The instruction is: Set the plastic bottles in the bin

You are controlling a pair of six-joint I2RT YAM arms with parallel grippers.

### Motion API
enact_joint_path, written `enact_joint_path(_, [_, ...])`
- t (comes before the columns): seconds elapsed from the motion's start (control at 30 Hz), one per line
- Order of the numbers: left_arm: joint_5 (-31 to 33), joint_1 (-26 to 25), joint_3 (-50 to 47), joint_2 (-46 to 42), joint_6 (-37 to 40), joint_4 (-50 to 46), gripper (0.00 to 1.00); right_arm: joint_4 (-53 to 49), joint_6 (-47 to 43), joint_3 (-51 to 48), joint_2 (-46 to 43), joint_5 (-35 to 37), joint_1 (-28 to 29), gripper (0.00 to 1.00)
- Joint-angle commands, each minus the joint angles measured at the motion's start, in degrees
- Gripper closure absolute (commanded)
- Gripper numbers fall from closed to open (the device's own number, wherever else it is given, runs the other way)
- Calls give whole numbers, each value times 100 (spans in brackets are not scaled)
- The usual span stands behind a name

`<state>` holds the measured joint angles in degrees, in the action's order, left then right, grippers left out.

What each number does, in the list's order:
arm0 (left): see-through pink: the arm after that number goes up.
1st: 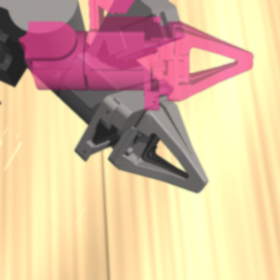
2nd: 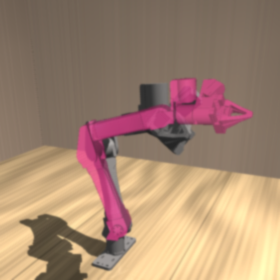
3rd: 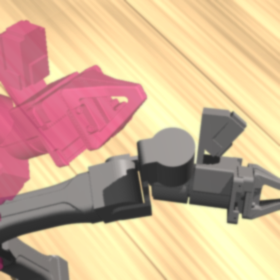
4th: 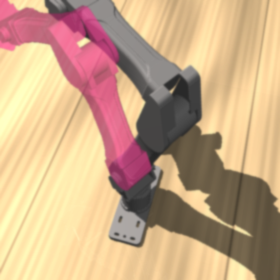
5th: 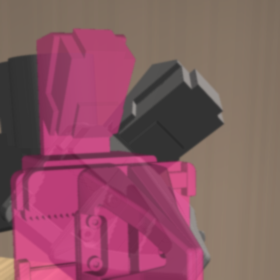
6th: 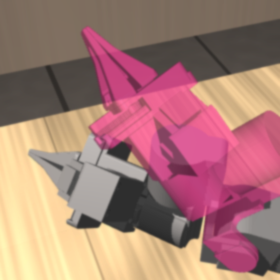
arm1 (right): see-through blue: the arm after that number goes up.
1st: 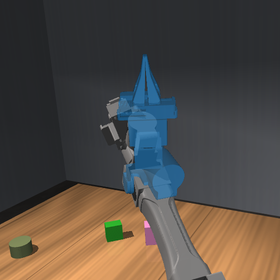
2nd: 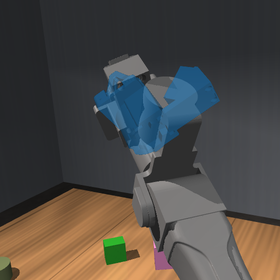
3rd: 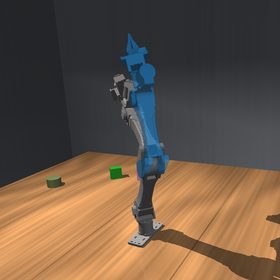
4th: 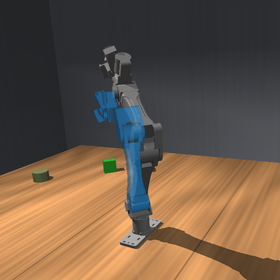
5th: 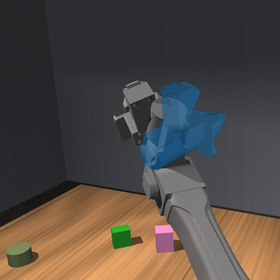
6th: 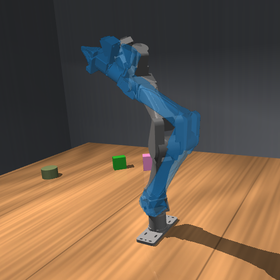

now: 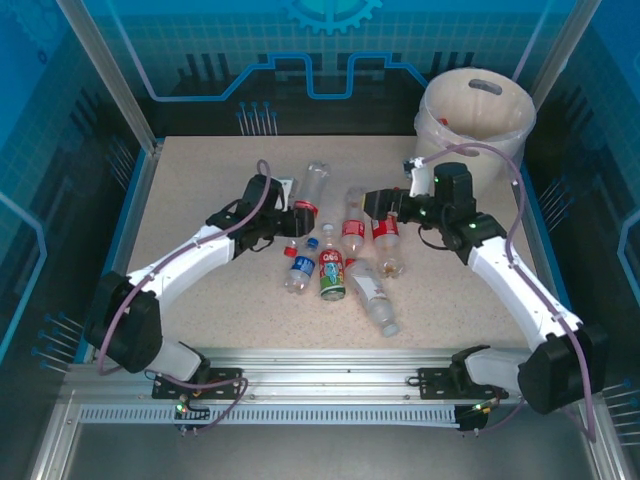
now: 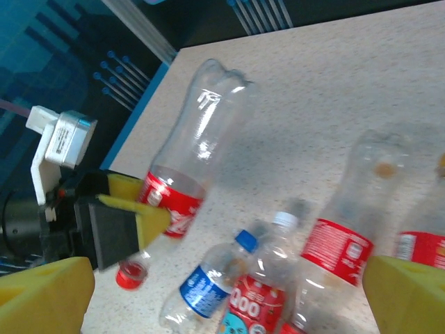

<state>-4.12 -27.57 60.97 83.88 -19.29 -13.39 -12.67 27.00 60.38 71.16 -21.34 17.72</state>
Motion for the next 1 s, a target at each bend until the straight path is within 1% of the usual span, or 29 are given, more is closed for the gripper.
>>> enact_joint_path(0.0, [-555, -283, -104, -245, 41, 451, 41, 610, 330, 216, 239, -344, 222, 0])
enact_joint_path(0.1, [-705, -439, -240, -341, -66, 807, 41, 953, 576, 234, 484, -582, 336, 0])
enact_joint_path(0.17, [-751, -494, -276, -346, -99, 921, 41, 1124, 673, 237, 650, -610, 402, 0])
enact_joint_path(0.37, [-991, -625, -326, -275, -145, 1210, 41, 1386, 757, 374, 1195, -450, 441, 1])
enact_joint_path(0.53, [-988, -664, -462, -384, -189, 1399, 41, 1692, 978, 431, 1565, -252, 391, 5])
enact_joint_path(0.6, [-968, -662, -497, -420, -215, 1440, 41, 1866, 1114, 448, 1708, -301, 372, 9])
enact_joint_path(0.7, [-964, -663, -506, -425, -241, 1500, 41, 2044, 1292, 510, 1829, -430, 359, 21])
enact_joint_path(0.77, [-968, -668, -516, -416, -267, 1575, 41, 2081, 1333, 519, 1823, -436, 365, 31])
enact_joint_path(0.97, [-922, -662, -453, -424, -253, 1546, 41, 2049, 1281, 501, 1814, -406, 343, 48])
